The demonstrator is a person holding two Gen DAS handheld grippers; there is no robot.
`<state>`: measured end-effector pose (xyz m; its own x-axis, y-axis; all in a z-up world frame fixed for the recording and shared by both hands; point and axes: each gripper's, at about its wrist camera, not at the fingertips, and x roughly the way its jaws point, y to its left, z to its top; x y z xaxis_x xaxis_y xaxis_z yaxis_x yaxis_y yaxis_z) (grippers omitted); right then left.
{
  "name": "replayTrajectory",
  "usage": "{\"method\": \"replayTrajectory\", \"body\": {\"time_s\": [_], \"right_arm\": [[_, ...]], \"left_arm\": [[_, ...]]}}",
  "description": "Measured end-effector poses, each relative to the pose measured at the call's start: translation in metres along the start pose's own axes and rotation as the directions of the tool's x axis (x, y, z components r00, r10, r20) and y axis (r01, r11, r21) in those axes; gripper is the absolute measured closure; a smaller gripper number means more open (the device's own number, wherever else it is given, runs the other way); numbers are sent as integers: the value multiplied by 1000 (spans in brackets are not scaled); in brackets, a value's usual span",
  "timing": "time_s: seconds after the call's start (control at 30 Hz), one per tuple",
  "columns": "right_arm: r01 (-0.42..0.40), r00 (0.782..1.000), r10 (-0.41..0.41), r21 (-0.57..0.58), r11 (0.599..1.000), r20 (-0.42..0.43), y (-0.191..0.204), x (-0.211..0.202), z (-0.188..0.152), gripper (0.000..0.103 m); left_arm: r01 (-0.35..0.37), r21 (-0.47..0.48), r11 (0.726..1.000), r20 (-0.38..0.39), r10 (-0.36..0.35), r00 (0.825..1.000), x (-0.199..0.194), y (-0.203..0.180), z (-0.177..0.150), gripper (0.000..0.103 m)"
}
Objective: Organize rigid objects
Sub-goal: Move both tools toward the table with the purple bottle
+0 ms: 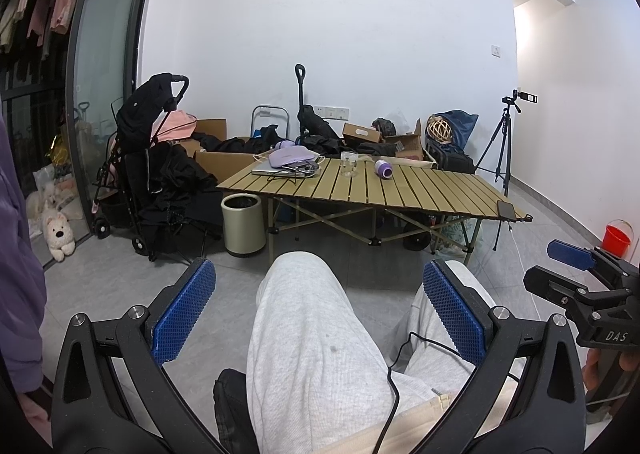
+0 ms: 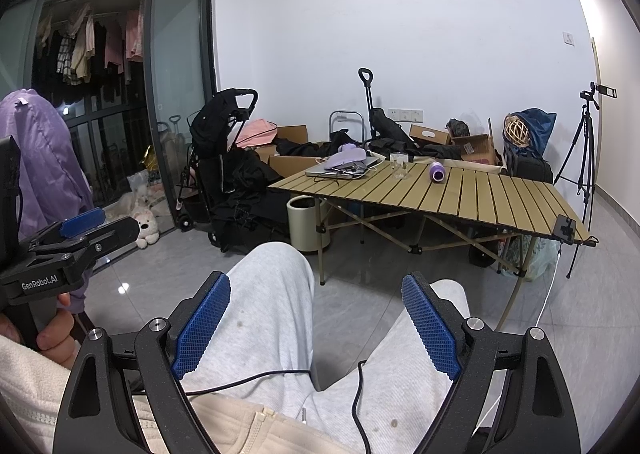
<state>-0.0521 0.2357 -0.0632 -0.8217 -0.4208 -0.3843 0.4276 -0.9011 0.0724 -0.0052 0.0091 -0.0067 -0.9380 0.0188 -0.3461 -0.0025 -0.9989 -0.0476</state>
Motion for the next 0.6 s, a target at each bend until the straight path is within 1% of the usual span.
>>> {"method": "replayTrajectory", "body": {"time_s": [0.27,0.3,0.4,0.47,0.5,0.57,0.6], "right_arm": [[1,1000,-1,0,1000,-2,-1,0,-1,11],[2,1000,-2,0,1000,-4,0,0,-2,11],[9,1000,-9,1,1000,-13,-3,2,-1,11],[33,999,-33,-9,999,-13,-8,5,0,11],[43,999,-44,-13,999,-17,-11,8,2,11],[67,997,-68,-21,998,-32,-20,17,7,11],[75,997,-75,-13,997,-36,-27,22,12,11]], "left_arm": [[3,1,1000,-4,-3,1000,1,-5,-4,0],[4,2,1000,-6,-4,1000,6,-11,-11,0],[14,22,1000,-7,-14,1000,12,-14,-12,0],[22,54,998,-6,-21,1000,22,-11,-7,0],[20,59,998,-18,-19,1000,30,-10,-4,0],[45,58,997,-50,-43,998,52,-9,6,0],[51,57,997,-51,-48,998,59,-8,10,0]]}}
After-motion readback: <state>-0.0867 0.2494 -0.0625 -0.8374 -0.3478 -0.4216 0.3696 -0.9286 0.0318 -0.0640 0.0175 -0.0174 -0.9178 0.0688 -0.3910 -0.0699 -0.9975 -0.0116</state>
